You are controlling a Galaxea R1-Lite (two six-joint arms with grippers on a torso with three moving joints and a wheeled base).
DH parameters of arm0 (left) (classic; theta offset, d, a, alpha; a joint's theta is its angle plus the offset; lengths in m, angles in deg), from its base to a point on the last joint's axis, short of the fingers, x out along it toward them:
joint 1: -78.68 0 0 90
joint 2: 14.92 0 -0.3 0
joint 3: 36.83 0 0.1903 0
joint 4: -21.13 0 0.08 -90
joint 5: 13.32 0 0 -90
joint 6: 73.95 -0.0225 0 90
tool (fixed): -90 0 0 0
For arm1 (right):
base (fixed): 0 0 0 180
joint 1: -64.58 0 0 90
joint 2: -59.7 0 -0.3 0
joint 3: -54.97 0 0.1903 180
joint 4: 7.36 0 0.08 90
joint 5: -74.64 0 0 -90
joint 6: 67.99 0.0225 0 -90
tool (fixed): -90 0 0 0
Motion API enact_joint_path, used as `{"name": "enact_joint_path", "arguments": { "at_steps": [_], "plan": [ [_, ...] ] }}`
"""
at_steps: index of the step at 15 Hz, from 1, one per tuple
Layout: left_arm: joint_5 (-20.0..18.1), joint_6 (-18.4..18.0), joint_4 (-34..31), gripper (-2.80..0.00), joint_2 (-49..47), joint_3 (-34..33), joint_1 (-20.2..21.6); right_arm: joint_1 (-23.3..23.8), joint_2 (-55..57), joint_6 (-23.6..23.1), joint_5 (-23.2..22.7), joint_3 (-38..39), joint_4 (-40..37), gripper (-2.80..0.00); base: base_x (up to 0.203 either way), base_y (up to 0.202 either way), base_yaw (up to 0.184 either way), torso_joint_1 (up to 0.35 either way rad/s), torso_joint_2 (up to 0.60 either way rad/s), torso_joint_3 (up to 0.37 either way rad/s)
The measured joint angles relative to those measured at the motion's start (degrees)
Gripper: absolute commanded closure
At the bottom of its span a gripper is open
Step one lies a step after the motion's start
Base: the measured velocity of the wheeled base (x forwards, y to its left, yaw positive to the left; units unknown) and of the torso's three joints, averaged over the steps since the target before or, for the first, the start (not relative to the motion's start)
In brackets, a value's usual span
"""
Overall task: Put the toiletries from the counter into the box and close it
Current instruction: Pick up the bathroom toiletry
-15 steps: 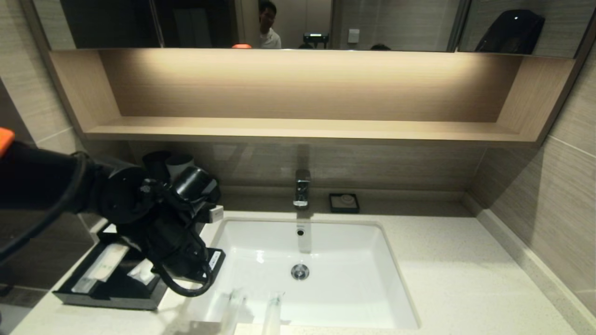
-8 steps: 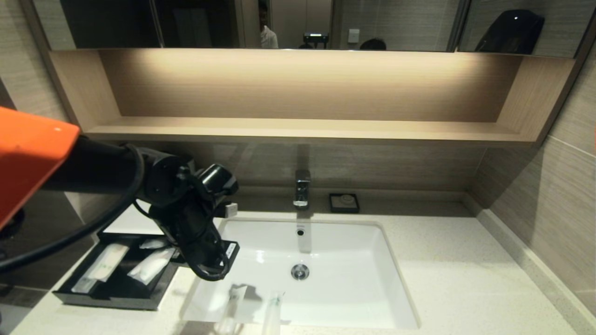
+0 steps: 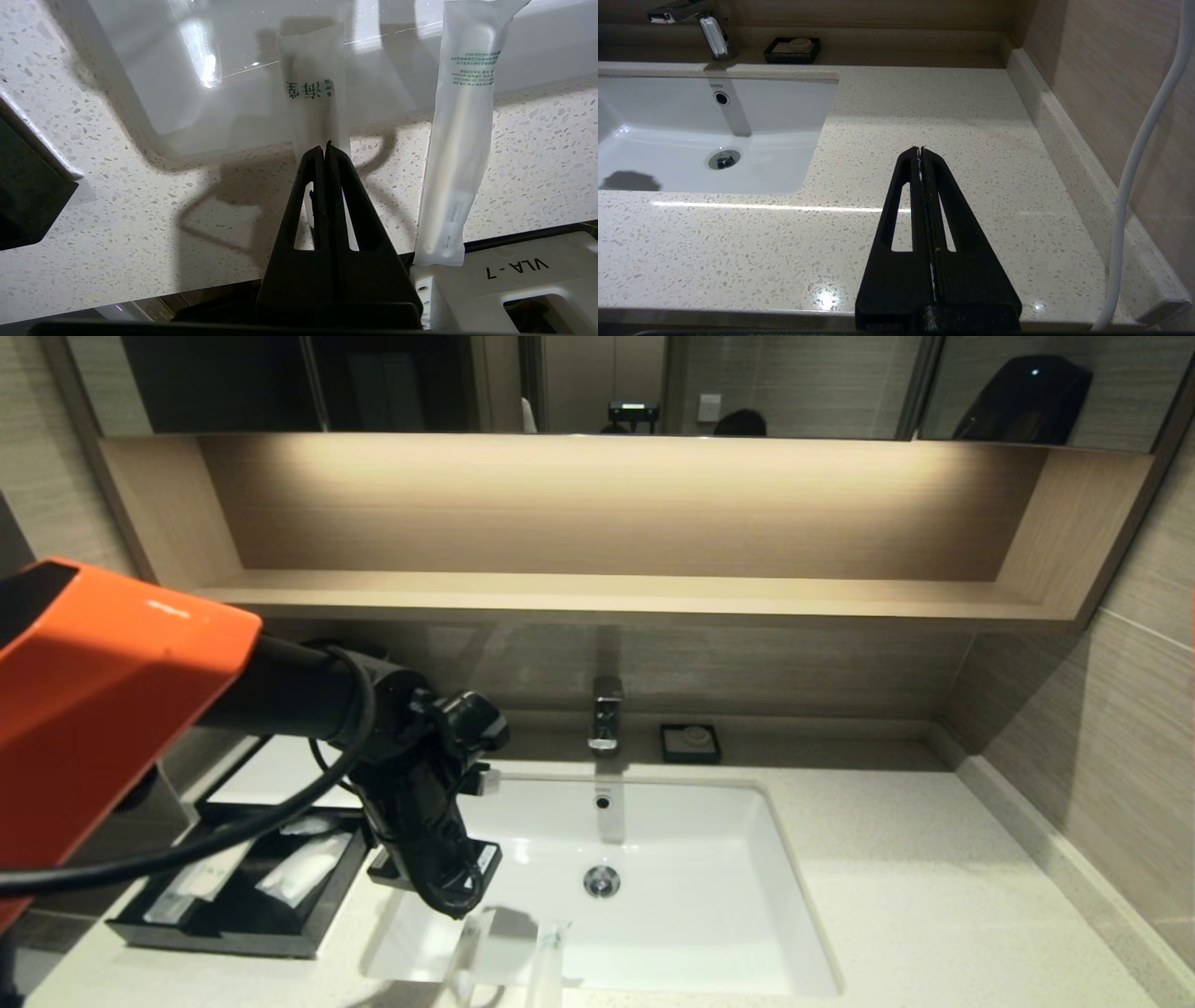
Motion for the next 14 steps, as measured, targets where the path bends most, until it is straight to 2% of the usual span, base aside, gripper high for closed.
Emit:
{"name": "enact_joint_path", "arguments": {
  "at_steps": [1,2,7,12,14],
  "plan": [
    [0.0,0.1,0.0,0.0,-0.6,0.2,-0.3,0.0,0.0,0.0,0.0,0.0,0.0,0.0,0.0,0.0,0.0,0.0,0.0,0.0],
    [0.0,0.9,0.0,-2.8,-1.2,0.5,-0.6,0.0,0.0,0.0,0.0,0.0,0.0,0.0,0.0,0.0,0.0,0.0,0.0,0.0],
    [0.0,2.7,0.2,-2.8,-3.3,1.7,-1.9,0.0,0.0,0.0,0.0,0.0,0.0,0.0,0.0,0.0,0.0,0.0,0.0,0.0],
    [0.3,2.8,0.2,-2.8,-5.1,1.5,-1.9,0.0,0.0,0.0,0.0,0.0,0.0,0.0,0.0,0.0,0.0,0.0,0.0,0.0],
    [1.6,2.8,0.4,-2.8,-5.9,1.4,-1.9,0.0,0.0,0.0,0.0,0.0,0.0,0.0,0.0,0.0,0.0,0.0,0.0,0.0]
  ]
}}
